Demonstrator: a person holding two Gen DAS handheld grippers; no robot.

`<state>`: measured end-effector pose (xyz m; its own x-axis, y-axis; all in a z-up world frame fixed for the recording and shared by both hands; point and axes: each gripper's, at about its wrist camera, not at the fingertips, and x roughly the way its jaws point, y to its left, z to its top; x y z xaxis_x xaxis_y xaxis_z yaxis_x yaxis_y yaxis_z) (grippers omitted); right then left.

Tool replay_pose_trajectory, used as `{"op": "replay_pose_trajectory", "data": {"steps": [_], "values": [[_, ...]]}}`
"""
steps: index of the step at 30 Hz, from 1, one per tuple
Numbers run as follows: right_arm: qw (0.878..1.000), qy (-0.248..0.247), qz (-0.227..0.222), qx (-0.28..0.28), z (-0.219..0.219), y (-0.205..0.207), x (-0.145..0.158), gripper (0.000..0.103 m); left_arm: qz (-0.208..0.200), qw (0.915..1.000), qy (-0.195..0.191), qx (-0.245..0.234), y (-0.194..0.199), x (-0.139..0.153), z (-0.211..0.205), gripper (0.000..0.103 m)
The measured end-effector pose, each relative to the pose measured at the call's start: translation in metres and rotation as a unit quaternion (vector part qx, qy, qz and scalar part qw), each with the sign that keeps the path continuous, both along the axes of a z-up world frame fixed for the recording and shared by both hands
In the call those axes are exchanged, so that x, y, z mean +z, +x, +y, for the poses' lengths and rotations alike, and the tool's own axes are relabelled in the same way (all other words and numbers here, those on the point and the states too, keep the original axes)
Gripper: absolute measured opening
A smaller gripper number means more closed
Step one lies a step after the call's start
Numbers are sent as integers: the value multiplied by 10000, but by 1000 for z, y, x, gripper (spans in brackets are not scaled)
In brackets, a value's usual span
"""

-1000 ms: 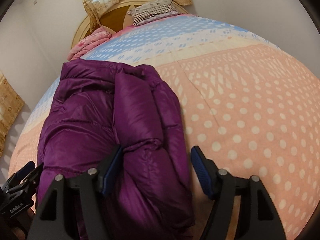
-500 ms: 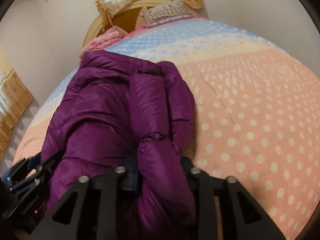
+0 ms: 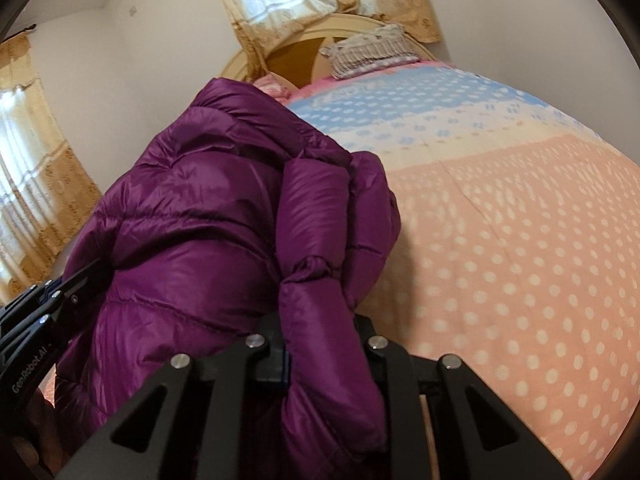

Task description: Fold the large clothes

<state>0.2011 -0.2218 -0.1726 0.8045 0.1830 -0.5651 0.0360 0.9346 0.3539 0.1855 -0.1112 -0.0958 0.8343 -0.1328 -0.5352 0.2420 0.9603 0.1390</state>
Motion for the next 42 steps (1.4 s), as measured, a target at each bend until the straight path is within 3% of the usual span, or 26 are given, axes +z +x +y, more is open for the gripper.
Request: {"op": "replay_pose_trajectory", "data": {"steps": [9,21,42], "values": [[9986,-115,-192,469,38,14,20,20,-88,9992,-75,376,-3,12,47,16],[9956,-258,-201,880,72,30,27,20,-116,9973,-127,720,-4,14,76,16],[9906,-402,-14,1308,123,37,15,20,101,9938,-176,1098,-8,-8,114,16]]}}
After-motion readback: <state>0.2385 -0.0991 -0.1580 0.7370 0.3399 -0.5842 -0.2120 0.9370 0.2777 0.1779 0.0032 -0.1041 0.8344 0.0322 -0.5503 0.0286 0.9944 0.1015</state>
